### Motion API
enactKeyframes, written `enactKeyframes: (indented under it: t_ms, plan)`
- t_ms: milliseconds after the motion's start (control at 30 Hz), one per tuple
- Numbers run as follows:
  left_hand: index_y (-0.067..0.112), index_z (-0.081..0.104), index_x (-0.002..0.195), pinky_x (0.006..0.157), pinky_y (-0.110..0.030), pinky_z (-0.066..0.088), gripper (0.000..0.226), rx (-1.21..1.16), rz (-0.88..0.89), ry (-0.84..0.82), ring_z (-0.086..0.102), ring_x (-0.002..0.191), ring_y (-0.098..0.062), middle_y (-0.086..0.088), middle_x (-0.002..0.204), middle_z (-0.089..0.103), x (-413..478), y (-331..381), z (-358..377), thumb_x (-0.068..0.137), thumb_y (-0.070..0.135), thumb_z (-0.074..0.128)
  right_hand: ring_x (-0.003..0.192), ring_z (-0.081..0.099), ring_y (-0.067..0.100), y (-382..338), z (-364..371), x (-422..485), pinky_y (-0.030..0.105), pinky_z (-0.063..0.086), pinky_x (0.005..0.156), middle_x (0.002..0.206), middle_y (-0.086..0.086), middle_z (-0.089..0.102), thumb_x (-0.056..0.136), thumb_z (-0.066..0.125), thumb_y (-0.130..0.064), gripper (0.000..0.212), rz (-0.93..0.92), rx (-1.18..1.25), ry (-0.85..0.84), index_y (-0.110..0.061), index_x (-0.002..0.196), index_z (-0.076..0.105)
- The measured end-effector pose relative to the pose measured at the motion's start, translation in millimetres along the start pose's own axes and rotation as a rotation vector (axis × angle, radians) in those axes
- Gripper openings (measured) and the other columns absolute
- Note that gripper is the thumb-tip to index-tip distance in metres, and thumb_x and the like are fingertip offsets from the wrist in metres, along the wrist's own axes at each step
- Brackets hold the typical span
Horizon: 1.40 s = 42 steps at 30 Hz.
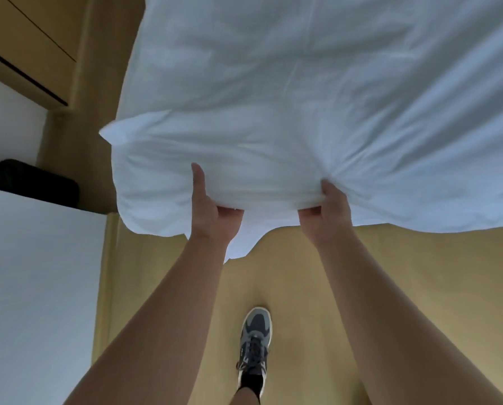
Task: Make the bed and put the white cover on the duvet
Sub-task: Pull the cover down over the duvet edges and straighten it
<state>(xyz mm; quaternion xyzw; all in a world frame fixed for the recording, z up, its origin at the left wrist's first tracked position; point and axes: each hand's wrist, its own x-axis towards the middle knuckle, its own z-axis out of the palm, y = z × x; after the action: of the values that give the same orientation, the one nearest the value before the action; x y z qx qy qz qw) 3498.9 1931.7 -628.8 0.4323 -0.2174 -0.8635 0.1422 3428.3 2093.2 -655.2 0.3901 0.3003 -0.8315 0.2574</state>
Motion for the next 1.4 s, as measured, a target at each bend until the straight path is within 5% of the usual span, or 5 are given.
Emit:
enactKeyframes:
  t_ms: [500,700,1100,1267,1400]
  plan:
    - [0.02,0.068,0.129,0.094,-0.042,0.058,0.041,-0.068,0.01,0.218,0.069,0.115,-0.024,-0.001,0.119,0.075,-1.1,21.0,-45.4,0.091,0.034,0.075,0.099,0.074,0.016,-5.7,-14.2,0.1,0.036,0.061,0.086,0.114,-0.001,0.076,0.103,0.056,-0.028,0.034,-0.156,-0.06,0.161,-0.016,0.134,0.063]
    - [0.016,0.067,0.128,0.101,-0.042,0.053,0.028,-0.035,-0.001,0.116,0.067,0.118,-0.022,-0.004,0.126,0.072,0.7,27.3,-42.8,0.102,0.023,0.06,0.124,0.063,0.025,-2.6,25.5,0.4,0.044,0.046,0.11,0.134,0.003,0.066,0.087,0.065,-0.064,0.06,-0.041,-0.068,-0.165,-0.019,0.126,0.069]
    - [0.017,0.067,0.131,0.107,-0.048,0.049,0.033,-0.1,-0.036,0.189,0.066,0.12,-0.027,-0.004,0.126,0.071,16.5,54.6,-76.8,0.098,0.016,0.064,0.103,0.073,0.026,23.3,30.2,13.0,0.049,0.057,0.094,0.109,0.005,0.076,0.087,0.078,-0.024,0.039,-0.064,-0.242,0.162,-0.01,0.122,0.066]
    - [0.019,0.059,0.127,0.073,-0.033,0.055,0.044,0.193,-0.06,0.604,0.066,0.109,-0.019,0.004,0.122,0.066,7.1,50.7,-79.5,0.088,0.025,0.076,0.119,0.05,0.032,25.7,47.6,-9.9,0.044,0.043,0.099,0.128,0.004,0.052,0.063,0.087,-0.057,0.081,-0.776,-0.987,0.911,-0.018,0.123,0.05]
    - [0.012,0.053,0.11,0.088,-0.043,0.048,0.05,1.05,0.774,0.582,0.055,0.1,-0.027,0.004,0.11,0.048,-24.5,19.3,-34.0,0.074,0.029,0.083,0.145,0.029,0.034,-22.4,81.7,7.0,0.051,0.026,0.116,0.159,0.009,0.032,0.074,0.08,-0.053,0.093,-1.156,-2.063,0.36,-0.023,0.15,0.038]
